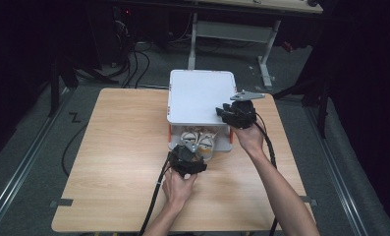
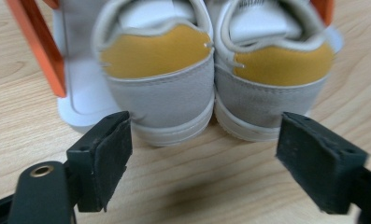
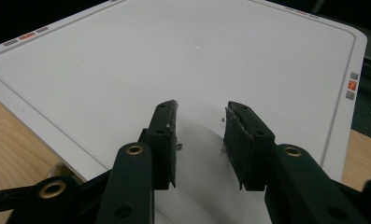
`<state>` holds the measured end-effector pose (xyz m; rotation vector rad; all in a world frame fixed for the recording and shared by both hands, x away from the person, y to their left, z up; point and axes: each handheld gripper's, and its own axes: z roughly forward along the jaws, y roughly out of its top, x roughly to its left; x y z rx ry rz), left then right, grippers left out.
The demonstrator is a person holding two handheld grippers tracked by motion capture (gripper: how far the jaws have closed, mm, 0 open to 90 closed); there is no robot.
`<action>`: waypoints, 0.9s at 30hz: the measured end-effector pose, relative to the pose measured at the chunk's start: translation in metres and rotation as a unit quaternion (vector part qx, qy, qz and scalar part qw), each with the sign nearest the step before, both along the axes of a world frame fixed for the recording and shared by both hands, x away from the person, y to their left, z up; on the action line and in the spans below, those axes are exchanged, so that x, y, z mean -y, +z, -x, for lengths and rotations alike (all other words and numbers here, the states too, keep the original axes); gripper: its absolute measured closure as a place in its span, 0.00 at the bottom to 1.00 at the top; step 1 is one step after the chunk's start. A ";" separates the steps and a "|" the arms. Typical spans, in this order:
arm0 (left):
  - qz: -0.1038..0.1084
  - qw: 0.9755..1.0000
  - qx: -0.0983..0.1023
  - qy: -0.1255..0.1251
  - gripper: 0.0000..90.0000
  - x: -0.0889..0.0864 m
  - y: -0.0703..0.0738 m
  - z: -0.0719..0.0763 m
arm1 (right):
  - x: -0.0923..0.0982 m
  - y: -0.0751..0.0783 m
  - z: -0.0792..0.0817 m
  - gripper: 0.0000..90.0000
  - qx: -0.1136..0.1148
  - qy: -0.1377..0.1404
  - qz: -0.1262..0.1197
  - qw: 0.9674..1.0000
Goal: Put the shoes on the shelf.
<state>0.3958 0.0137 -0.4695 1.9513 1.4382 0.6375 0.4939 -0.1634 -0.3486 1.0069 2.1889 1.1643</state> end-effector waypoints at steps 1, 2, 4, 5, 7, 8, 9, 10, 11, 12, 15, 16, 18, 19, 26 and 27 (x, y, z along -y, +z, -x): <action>0.001 1.000 -0.001 0.003 0.19 0.002 0.001 -0.002 | 0.000 0.000 0.000 0.71 0.000 0.000 0.000 1.000; 0.001 1.000 -0.002 0.003 0.20 0.003 0.001 -0.003 | 0.000 0.000 0.000 0.71 0.000 0.000 0.000 1.000; 0.006 1.000 -0.001 0.006 0.20 0.005 0.000 -0.005 | 0.000 0.000 0.000 0.71 0.000 0.001 -0.001 1.000; 0.008 1.000 -0.003 0.007 0.20 0.005 0.001 -0.007 | 0.000 0.000 0.000 0.71 0.000 0.002 -0.001 1.000; 0.009 1.000 -0.006 0.010 0.21 0.007 0.001 -0.012 | 0.000 0.000 0.000 0.71 0.000 0.001 0.000 1.000; 0.012 1.000 -0.005 0.013 0.21 0.009 0.001 -0.015 | 0.000 0.000 0.000 0.71 0.000 0.002 -0.001 1.000; 0.014 1.000 -0.005 0.017 0.21 0.010 0.001 -0.017 | 0.000 0.000 0.000 0.71 0.000 0.001 0.000 1.000; 0.014 1.000 -0.004 0.018 0.22 0.012 0.001 -0.020 | 0.000 0.000 0.000 0.71 0.000 0.000 0.000 1.000; 0.013 1.000 -0.001 0.022 0.22 0.014 0.001 -0.024 | 0.000 0.000 0.000 0.71 0.000 0.001 0.000 1.000; 0.013 1.000 0.003 0.025 0.22 0.015 0.000 -0.026 | 0.000 0.000 0.000 0.71 0.000 0.000 0.000 1.000; 0.029 0.999 0.022 0.040 0.22 0.019 -0.006 -0.033 | 0.000 0.000 0.000 0.71 0.001 -0.001 0.001 1.000; 0.040 0.998 0.025 0.047 0.22 0.020 -0.009 -0.037 | 0.000 0.000 0.000 0.71 0.002 0.000 0.002 1.000; 0.040 0.997 0.034 0.052 0.22 0.023 -0.012 -0.041 | 0.000 0.000 0.000 0.71 0.000 0.000 0.000 1.000; 0.038 0.997 0.038 0.054 0.22 0.024 -0.013 -0.042 | 0.000 0.000 0.000 0.71 0.000 -0.001 0.000 1.000; 0.045 0.997 0.031 0.059 0.21 0.030 -0.011 -0.056 | 0.000 0.000 0.000 0.71 -0.001 -0.002 -0.001 1.000; 0.049 0.996 0.033 0.063 0.21 0.031 -0.012 -0.057 | 0.000 0.000 0.000 0.71 0.000 -0.002 0.000 1.000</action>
